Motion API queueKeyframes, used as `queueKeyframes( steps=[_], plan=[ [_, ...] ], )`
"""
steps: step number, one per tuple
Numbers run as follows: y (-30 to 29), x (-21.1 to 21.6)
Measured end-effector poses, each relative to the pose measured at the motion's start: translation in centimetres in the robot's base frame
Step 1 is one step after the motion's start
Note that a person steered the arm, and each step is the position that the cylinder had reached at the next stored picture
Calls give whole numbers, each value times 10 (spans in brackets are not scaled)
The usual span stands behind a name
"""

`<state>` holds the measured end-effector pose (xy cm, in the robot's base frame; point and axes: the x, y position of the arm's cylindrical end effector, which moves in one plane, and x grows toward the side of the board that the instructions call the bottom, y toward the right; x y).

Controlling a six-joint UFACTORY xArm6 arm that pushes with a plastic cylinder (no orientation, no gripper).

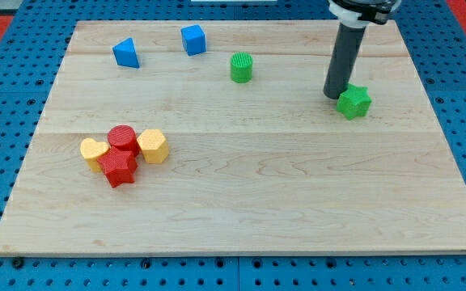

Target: Push the green circle left beside the green star

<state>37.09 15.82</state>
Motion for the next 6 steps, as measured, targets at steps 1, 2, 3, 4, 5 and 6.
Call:
queueKeyframes(
  steps=[1, 2, 3, 4, 5, 6],
  plan=[
    [24, 4],
    [-5, -66],
    [-63, -125],
    [-147, -116],
    [-175, -71],
    [-144, -22]
  ],
)
